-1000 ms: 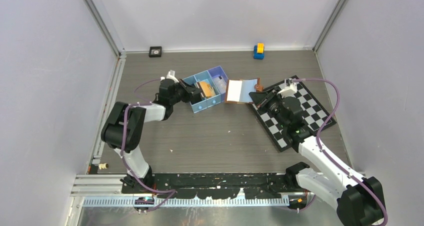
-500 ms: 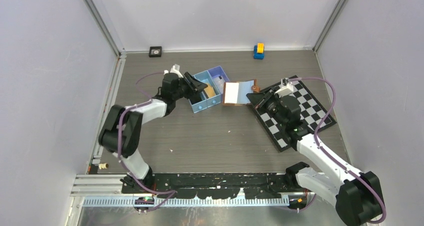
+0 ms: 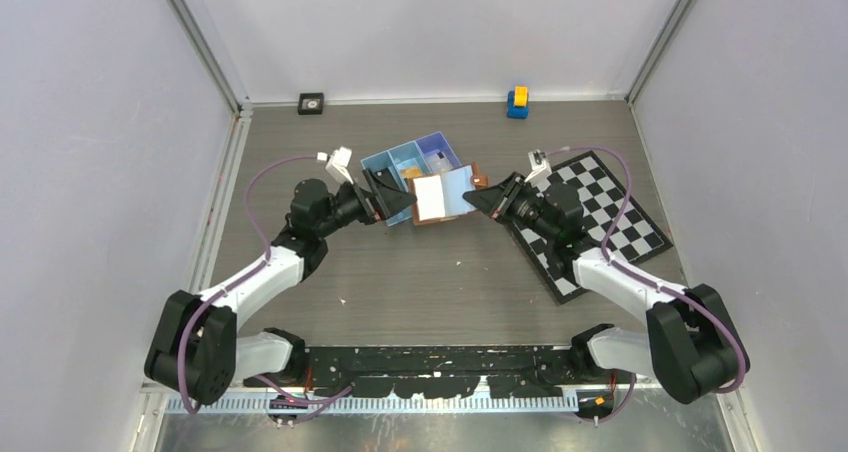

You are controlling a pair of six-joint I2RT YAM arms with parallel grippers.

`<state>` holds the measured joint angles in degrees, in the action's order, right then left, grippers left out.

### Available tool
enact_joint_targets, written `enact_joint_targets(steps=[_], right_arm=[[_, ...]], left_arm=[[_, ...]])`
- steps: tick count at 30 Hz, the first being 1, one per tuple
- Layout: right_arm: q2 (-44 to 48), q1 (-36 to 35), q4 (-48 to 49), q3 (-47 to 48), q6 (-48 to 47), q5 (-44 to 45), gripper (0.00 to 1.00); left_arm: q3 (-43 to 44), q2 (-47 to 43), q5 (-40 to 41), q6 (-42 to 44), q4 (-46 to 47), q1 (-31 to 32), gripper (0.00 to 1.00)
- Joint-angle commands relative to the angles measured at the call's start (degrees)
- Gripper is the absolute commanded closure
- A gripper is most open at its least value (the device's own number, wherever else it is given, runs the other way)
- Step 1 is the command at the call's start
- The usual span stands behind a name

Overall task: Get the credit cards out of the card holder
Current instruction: Place the credit card in the storage box, then place the card holder at the center of the board.

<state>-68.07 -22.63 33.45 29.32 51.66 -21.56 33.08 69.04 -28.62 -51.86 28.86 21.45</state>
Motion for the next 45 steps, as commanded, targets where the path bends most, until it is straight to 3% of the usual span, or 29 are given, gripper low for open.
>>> enact_joint_targets(steps=[1, 2, 5, 10, 12, 14, 21, 30, 33, 39, 45], right_arm=[[-2.68, 0.13, 12.4, 1.77, 3.68, -6.75, 0.99], [-3.14, 0.13, 12.49, 1.98, 3.92, -7.04, 1.0], [-3.95, 0.06, 10.15, 2.94, 2.96, -6.77, 1.0], [-5.02, -1.62, 5.44, 4.52, -0.1, -5.34, 0.99], [-6.11, -2.88, 4.84, 5.4, -0.86, -5.38, 0.99], [-7.4, -4.6, 3.48, 6.58, -2.26, -5.04, 0.99], [-13.49, -11.19, 2.16, 10.49, -5.47, -5.48, 0.99], [-15.67, -11.35, 3.01, 11.5, -4.11, -6.71, 0.99], [-15.13, -11.38, -0.09, 12.5, -5.11, -5.61, 1.0], [-11.51, -11.45, -26.08, 19.45, -15.28, 5.96, 0.99], [-12.77, -11.42, -41.27, 25.87, -19.85, 10.33, 0.99]], left_arm=[[0.39, 2.09, -2.38, 1.72, 4.24, -0.1, 0.06], [0.34, 3.37, -2.95, 0.85, 5.39, -0.1, 0.11], [0.26, 7.55, -8.07, -2.57, 12.83, -0.08, 0.44], [0.93, 12.0, -10.88, -5.37, 17.34, -0.01, 0.71], [1.17, 13.04, -11.98, -6.27, 19.59, -0.01, 0.9], [1.33, 13.41, -12.44, -6.54, 20.26, 0.04, 1.0], [1.57, 14.39, -11.72, -5.36, 19.24, 0.82, 1.0], [2.47, 16.56, -13.18, -6.72, 21.68, 1.62, 1.0], [2.73, 16.55, -12.5, -6.22, 18.63, 1.55, 1.0], [6.75, 15.12, -6.31, 2.72, -1.96, 1.41, 0.75], [7.38, 16.93, -5.27, 3.97, -4.46, 1.41, 0.59]])
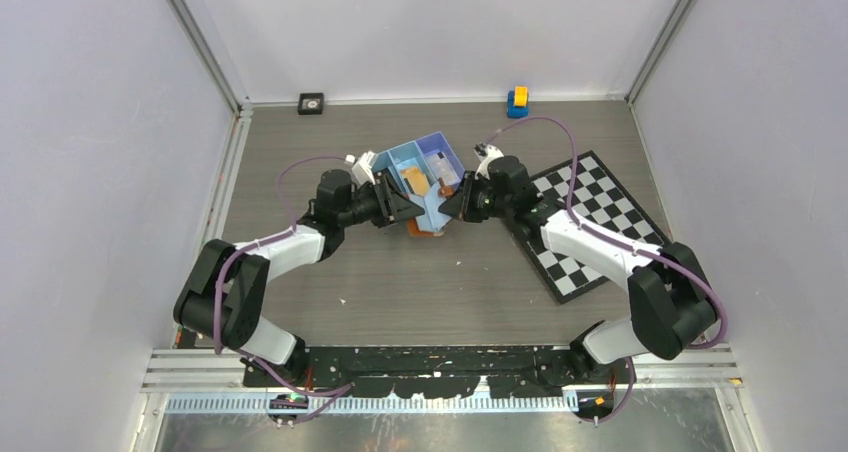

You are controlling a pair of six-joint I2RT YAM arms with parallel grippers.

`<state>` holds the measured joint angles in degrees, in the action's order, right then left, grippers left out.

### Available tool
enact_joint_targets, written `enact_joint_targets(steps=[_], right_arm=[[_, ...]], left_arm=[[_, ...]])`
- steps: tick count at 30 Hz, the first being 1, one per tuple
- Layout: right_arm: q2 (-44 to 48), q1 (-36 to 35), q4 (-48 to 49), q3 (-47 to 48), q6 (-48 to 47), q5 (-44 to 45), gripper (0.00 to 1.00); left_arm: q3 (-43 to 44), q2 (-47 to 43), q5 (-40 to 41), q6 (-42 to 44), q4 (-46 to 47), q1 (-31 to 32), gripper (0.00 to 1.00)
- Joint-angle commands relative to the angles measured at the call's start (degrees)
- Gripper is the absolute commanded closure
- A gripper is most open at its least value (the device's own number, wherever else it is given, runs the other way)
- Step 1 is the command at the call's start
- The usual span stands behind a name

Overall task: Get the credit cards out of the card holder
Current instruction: Place the card holder at the center of the board.

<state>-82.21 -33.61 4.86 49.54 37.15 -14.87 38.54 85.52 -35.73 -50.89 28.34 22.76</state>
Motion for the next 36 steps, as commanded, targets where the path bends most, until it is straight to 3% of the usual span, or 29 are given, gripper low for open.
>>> enact_joint_targets(steps=[1, 5, 12, 17, 19, 22, 25, 30, 36], right_arm=[[1.14, -0.49, -15.91, 7.3, -6.54, 4.14, 1.0], [1.27, -0.53, -23.41, 10.3, -9.14, 7.79, 1.0], [-0.4, -2.67, -25.57, 11.48, -10.52, 12.7, 0.99], [-2.61, -6.1, -27.03, 13.19, -12.26, 21.3, 0.96], [-3.59, -7.69, -27.46, 13.82, -13.05, 24.76, 0.89], [-5.37, -10.06, -28.67, 15.38, -14.39, 27.76, 0.68], [-5.87, -10.77, -28.24, 15.55, -14.77, 25.3, 0.53], [-3.76, -10.78, -23.53, 13.27, -14.83, 15.87, 0.43], [-4.5, -10.78, -22.75, 13.16, -14.35, 11.52, 0.42]], left_arm=[[2.04, 0.7, 1.94, 3.26, -4.36, 0.1, 0.57], [1.99, -0.51, 4.64, 4.83, -6.84, 0.1, 0.54], [0.09, -6.55, 10.41, 7.31, -10.02, 0.09, 0.53], [-1.24, -10.25, 13.42, 8.4, -10.77, 0.0, 0.53], [-1.51, -11.13, 14.18, 8.63, -11.18, -0.07, 0.53], [-1.71, -11.75, 14.67, 8.73, -11.2, -0.09, 0.53], [-1.58, -11.3, 14.55, 8.66, -11.18, -0.07, 0.52], [-0.96, -9.59, 13.49, 8.38, -11.2, -0.18, 0.53], [-0.66, -8.63, 12.52, 8.09, -10.88, -0.18, 0.53]])
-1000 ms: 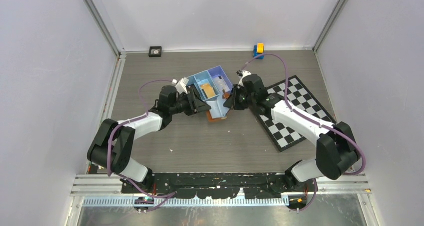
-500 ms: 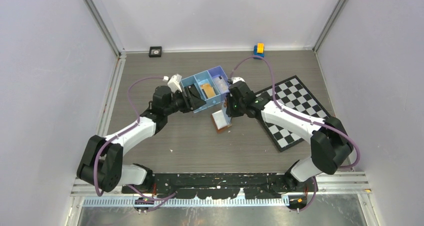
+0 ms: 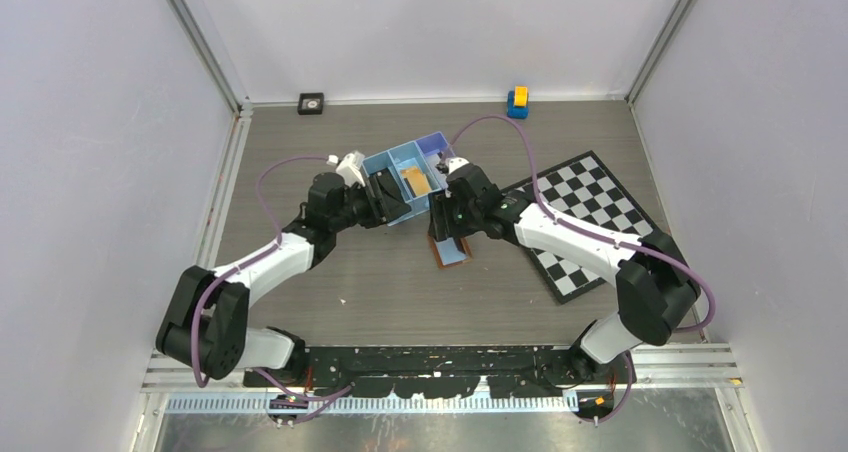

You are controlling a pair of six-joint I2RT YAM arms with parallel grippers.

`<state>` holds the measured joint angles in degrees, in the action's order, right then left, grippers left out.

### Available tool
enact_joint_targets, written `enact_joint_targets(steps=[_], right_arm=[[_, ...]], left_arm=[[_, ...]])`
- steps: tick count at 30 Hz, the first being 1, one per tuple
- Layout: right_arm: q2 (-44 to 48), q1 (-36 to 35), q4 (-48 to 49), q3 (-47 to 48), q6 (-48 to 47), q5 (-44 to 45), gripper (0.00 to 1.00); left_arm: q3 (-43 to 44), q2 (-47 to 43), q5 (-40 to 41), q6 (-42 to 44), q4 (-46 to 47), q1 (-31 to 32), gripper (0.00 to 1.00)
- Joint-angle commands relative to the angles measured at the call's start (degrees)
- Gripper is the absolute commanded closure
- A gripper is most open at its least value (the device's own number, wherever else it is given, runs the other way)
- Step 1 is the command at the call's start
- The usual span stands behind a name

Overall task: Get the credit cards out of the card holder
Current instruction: Place the card holder at the center of the board, then close the card holder at the center of the board.

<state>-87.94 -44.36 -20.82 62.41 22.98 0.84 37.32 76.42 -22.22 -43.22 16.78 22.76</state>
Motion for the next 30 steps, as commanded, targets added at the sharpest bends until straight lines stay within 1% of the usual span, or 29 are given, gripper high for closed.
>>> enact_joint_targets(steps=[1, 5, 7, 10, 13, 15, 16, 17, 19, 20, 22, 24, 26, 30], right_arm=[[0.58, -0.03, 2.87, 0.56, 0.05, -4.47, 0.42], [-2.87, 0.07, 0.52, 2.58, 0.58, -3.48, 0.42], [-3.01, 0.1, 1.08, 2.65, 0.32, -4.81, 0.42], [0.4, 0.07, 5.12, 0.1, 0.73, -6.76, 0.43], [5.95, 0.09, 8.44, -3.41, 0.72, -5.39, 0.46], [8.4, 0.13, 9.26, -4.67, 0.79, -2.75, 0.52], [9.2, 0.2, 9.3, -5.03, 0.87, -0.33, 0.59], [9.69, 0.17, 8.37, -5.21, 1.07, 3.13, 0.68], [9.41, 0.35, 5.19, -4.54, 1.95, 13.46, 0.93], [8.73, 0.68, 3.85, -4.08, 2.24, 16.13, 0.98], [6.82, 1.51, 1.57, -2.87, 2.81, 19.03, 1.0], [3.99, 1.7, -0.08, -1.35, 2.65, 19.08, 1.0], [0.06, 1.71, -1.56, 0.61, 2.44, 17.04, 0.99], [-7.84, 1.51, -1.57, 3.87, 2.27, 9.83, 1.0]], left_arm=[[0.64, 0.61, -1.14, 0.35, 0.78, -0.17, 0.53], [0.91, 1.11, -1.66, 0.2, 0.79, -0.18, 0.53], [0.91, 1.03, -1.74, 0.2, 0.8, -0.14, 0.53], [0.83, 0.73, -1.7, 0.22, 0.8, -0.13, 0.53], [0.74, 0.62, -1.59, 0.24, 0.8, -0.17, 0.53], [0.82, 0.74, -1.72, 0.24, 0.8, -0.18, 0.53], [0.82, 0.87, -1.77, 0.24, 0.8, -0.18, 0.53], [0.82, 0.85, -1.8, 0.22, 0.8, -0.15, 0.53], [0.87, 0.85, -1.86, 0.16, 0.89, -0.18, 0.53], [0.83, 0.77, -1.84, 0.16, 0.89, -0.15, 0.53], [0.82, 0.67, -1.81, 0.18, 0.81, -0.2, 0.53], [0.75, 0.44, -1.78, 0.24, 0.8, -0.26, 0.53], [0.61, 0.1, -1.53, 0.24, 0.72, -0.26, 0.53], [0.47, -0.38, -1.24, 0.33, 0.54, -0.31, 0.53]])
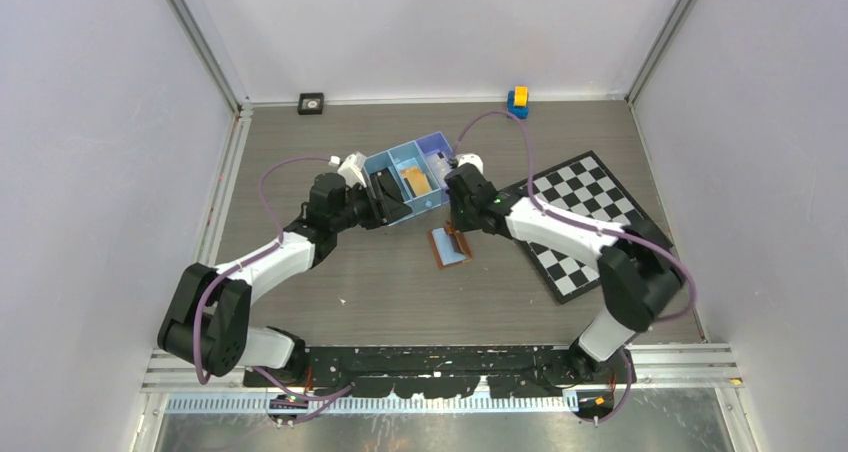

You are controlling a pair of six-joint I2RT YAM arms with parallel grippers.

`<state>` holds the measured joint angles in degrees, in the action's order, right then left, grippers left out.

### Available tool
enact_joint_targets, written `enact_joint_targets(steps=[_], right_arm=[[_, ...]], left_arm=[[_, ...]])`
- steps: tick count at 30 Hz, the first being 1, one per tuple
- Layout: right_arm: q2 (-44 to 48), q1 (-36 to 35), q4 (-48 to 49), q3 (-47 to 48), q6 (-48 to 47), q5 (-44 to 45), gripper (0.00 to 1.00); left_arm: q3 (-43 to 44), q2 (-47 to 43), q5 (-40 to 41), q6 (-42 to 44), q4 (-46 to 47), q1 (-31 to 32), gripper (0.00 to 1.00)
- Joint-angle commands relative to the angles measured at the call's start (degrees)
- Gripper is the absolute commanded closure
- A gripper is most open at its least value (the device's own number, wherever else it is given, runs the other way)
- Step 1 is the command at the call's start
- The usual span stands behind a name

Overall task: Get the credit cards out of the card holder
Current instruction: Close the card holder at the center of the board, then reset both arms

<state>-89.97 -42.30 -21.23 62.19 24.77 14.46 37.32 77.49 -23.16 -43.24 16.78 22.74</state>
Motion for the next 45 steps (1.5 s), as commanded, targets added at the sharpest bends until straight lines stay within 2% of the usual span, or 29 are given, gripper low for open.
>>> enact_joint_targets(steps=[1, 4, 8, 12, 20, 27, 31, 36, 42, 45], right_arm=[[-7.6, -0.54, -0.07, 4.29, 0.3, -6.02, 0.99], [-13.86, -0.52, 1.61, 5.62, 0.32, -8.73, 0.99], [-19.52, -0.58, -1.04, 9.39, 0.44, -9.02, 0.99], [-17.29, -0.53, 0.02, 8.23, 0.63, -9.12, 0.99], [-6.22, -0.63, 6.01, 0.99, 0.28, -9.67, 1.0], [-13.46, -0.55, 0.83, 4.73, 2.1, -8.7, 1.0], [-14.23, -0.59, 0.52, 5.61, 2.04, -8.44, 1.0], [-4.92, -0.59, 7.92, -0.11, 0.98, -6.33, 0.99], [9.18, -0.49, 15.57, -8.95, -0.87, 5.67, 0.92], [15.04, -0.45, 19.25, -13.01, -1.81, 11.37, 0.9]], left_arm=[[0.47, -1.53, -0.31, 0.43, 0.46, -0.32, 0.53], [0.46, -1.55, -0.34, 0.4, 0.45, -0.4, 0.54], [0.47, -1.56, -0.48, 0.35, 0.45, -0.42, 0.53], [0.47, -1.64, -0.61, 0.24, 0.45, -0.49, 0.54], [0.32, -2.01, -0.43, 0.35, 0.45, -0.51, 0.54], [0.23, -3.06, -0.27, 0.53, 0.01, -0.68, 0.54], [0.0, -3.02, -0.37, 0.38, 0.29, -0.68, 0.55], [-2.35, -5.49, 1.81, 0.41, 2.73, -0.66, 0.57], [-2.39, -7.76, 4.17, 2.93, 0.59, -0.68, 0.55], [-1.91, -8.66, 6.28, 5.3, -1.3, -0.68, 0.5]])
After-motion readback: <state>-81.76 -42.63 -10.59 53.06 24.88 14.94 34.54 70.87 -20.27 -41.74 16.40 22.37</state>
